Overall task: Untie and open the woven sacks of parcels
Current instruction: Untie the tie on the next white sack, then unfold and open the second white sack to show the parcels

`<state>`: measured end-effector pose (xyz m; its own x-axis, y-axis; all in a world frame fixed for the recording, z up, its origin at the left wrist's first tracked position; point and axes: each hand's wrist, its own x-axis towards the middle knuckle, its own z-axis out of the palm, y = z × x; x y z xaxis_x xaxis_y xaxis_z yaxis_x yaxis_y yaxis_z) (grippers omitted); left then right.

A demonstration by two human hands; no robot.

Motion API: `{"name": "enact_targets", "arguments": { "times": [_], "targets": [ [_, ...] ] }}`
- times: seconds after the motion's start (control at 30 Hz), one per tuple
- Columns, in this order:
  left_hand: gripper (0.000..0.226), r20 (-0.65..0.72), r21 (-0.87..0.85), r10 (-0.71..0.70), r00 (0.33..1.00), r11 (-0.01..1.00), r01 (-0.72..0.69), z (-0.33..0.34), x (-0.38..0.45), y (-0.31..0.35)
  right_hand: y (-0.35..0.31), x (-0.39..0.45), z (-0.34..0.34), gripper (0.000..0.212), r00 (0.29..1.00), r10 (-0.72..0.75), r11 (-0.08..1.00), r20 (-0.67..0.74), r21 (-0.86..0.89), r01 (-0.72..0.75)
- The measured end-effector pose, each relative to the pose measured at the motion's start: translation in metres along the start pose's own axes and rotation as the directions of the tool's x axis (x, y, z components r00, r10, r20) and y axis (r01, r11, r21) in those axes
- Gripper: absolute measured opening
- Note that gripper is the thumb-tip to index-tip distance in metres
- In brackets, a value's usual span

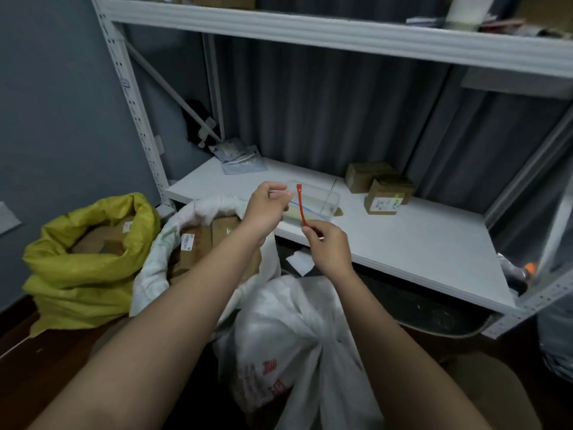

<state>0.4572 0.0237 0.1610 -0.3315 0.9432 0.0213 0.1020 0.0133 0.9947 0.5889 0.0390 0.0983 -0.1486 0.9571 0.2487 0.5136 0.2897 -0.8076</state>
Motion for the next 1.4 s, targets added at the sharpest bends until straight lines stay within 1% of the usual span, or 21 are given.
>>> {"name": "enact_targets", "arguments": {
  "times": [0.1, 0.2, 0.3, 0.4, 0.5, 0.57, 0.63, 0.67, 0.7, 0.73, 0.8, 0.83, 0.9, 1.0, 1.1, 1.13, 1.2, 1.27, 1.33, 1.4],
  "targets": [
    [0.021, 0.0, 0.137, -0.079, 0.997, 0.987, 0.078, -0.001, 0.039, -0.015, 0.019, 0.042, 0.0, 0.019, 1.0, -0.006, 0.988, 0.012, -0.153, 0.008],
    [0.012, 0.007, 0.274, -0.136, 0.991, 0.953, 0.129, 0.001, 0.084, -0.044, 0.047, 0.088, 0.009, 0.018, 1.0, -0.013, 0.951, 0.015, -0.309, 0.017],
    [0.007, 0.013, 0.378, -0.178, 0.984, 0.912, 0.16, 0.008, 0.135, -0.079, 0.082, 0.138, 0.028, 0.021, 0.998, -0.007, 0.886, 0.068, -0.463, 0.038],
    [0.001, 0.014, 0.485, -0.194, 0.981, 0.859, 0.163, 0.015, 0.184, -0.116, 0.118, 0.187, 0.053, 0.029, 0.989, 0.002, 0.78, 0.151, -0.619, 0.093],
    [0.009, 0.051, 0.557, -0.168, 0.984, 0.823, 0.112, 0.025, 0.227, -0.152, 0.148, 0.231, 0.081, 0.034, 0.974, 0.011, 0.608, 0.224, -0.775, 0.172],
    [0.009, 0.097, 0.586, -0.156, 0.983, 0.808, 0.07, 0.03, 0.249, -0.17, 0.159, 0.26, 0.097, 0.035, 0.968, -0.008, 0.514, 0.249, -0.83, 0.218],
    [0.011, 0.142, 0.61, -0.143, 0.979, 0.792, 0.027, 0.031, 0.267, -0.187, 0.166, 0.288, 0.114, 0.038, 0.965, -0.017, 0.459, 0.263, -0.855, 0.241],
    [0.013, 0.161, 0.61, -0.125, 0.979, 0.793, 0.001, 0.032, 0.274, -0.194, 0.169, 0.298, 0.121, 0.04, 0.962, 0.003, 0.45, 0.272, -0.86, 0.241],
    [0.014, 0.167, 0.594, -0.096, 0.981, 0.804, -0.023, 0.032, 0.28, -0.2, 0.173, 0.306, 0.127, 0.044, 0.958, 0.047, 0.46, 0.283, -0.857, 0.23],
    [0.015, 0.157, 0.577, -0.075, 0.985, 0.816, -0.03, 0.032, 0.285, -0.205, 0.178, 0.309, 0.133, 0.049, 0.954, 0.094, 0.502, 0.286, -0.841, 0.203],
    [0.016, 0.121, 0.566, -0.082, 0.989, 0.824, -0.001, 0.033, 0.287, -0.21, 0.185, 0.304, 0.142, 0.06, 0.922, 0.19, 0.626, 0.336, -0.765, 0.15],
    [0.016, 0.113, 0.568, -0.105, 0.988, 0.823, 0.022, 0.035, 0.284, -0.211, 0.188, 0.295, 0.145, 0.063, 0.903, 0.196, 0.671, 0.382, -0.724, 0.161],
    [0.014, 0.134, 0.566, -0.151, 0.979, 0.823, 0.05, 0.037, 0.272, -0.21, 0.188, 0.268, 0.146, 0.062, 0.872, 0.163, 0.716, 0.461, -0.663, 0.217],
    [0.012, 0.145, 0.553, -0.172, 0.974, 0.831, 0.064, 0.032, 0.244, -0.201, 0.176, 0.226, 0.136, 0.047, 0.862, 0.098, 0.766, 0.497, -0.591, 0.253],
    [0.014, 0.173, 0.587, -0.13, 0.976, 0.81, 0.004, 0.021, 0.204, -0.188, 0.154, 0.184, 0.118, 0.036, 0.851, 0.051, 0.833, 0.523, -0.492, 0.253],
    [0.017, 0.203, 0.604, -0.111, 0.973, 0.797, -0.035, 0.015, 0.186, -0.185, 0.146, 0.167, 0.11, 0.037, 0.84, 0.023, 0.864, 0.541, -0.434, 0.256],
    [0.02, 0.306, 0.621, -0.083, 0.949, 0.772, -0.133, 0.004, 0.147, -0.183, 0.128, 0.131, 0.091, 0.044, 0.818, -0.037, 0.902, 0.574, -0.333, 0.274],
    [0.02, 0.394, 0.635, -0.095, 0.914, 0.747, -0.196, -0.008, 0.103, -0.182, 0.109, 0.092, 0.068, 0.049, 0.795, -0.082, 0.921, 0.601, -0.258, 0.29],
    [0.018, 0.423, 0.651, -0.128, 0.897, 0.731, -0.203, -0.014, 0.057, -0.181, 0.093, 0.051, 0.045, 0.052, 0.788, -0.071, 0.925, 0.612, -0.254, 0.281],
    [0.019, 0.402, 0.623, -0.09, 0.911, 0.757, -0.2, -0.017, 0.013, -0.177, 0.082, 0.011, 0.022, 0.054, 0.806, -0.062, 0.924, 0.589, -0.272, 0.27]
  ]
}}
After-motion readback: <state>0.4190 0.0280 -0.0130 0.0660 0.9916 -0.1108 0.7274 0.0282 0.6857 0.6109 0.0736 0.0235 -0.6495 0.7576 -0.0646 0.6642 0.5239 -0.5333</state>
